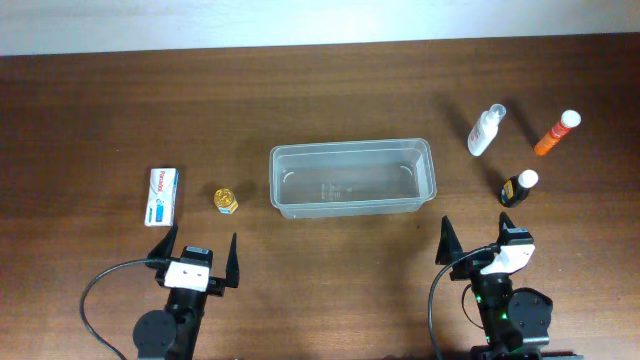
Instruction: Pack container
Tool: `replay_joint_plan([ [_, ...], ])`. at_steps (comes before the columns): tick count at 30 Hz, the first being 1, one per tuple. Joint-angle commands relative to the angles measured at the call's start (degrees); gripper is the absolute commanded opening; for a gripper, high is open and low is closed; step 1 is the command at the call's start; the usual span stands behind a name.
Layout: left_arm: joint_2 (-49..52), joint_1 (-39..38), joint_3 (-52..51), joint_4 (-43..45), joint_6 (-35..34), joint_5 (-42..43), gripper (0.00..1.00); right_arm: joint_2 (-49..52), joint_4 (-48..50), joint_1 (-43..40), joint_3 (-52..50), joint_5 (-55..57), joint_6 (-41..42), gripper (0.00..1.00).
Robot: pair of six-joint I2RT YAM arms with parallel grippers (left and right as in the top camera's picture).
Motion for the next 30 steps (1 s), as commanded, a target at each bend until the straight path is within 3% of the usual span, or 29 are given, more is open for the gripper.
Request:
replay_joint_plan([
  [1, -0.5, 0.3, -0.1, -0.3, 0.7, 0.2, 0.99, -0.5, -0.3, 0.5, -0.3, -0.3, -0.4, 0.98],
  [14, -0.5, 0.3, -0.1, -0.3, 0.7, 0.2, 0.99, -0.5, -0.3, 0.5, -0.3, -0.8, -0.4, 0.98],
  [24, -0.5, 0.3, -0.1, -0.3, 0.7, 0.2, 0.99, -0.4, 3.2, 0.5, -0.3, -20.3, -0.4, 0.98],
  [30, -0.5, 0.3, -0.1, -0.3, 0.7, 0.2, 0.99, -0.3, 9.7, 0.5, 5.2, -22.1, -2.4, 0.98],
])
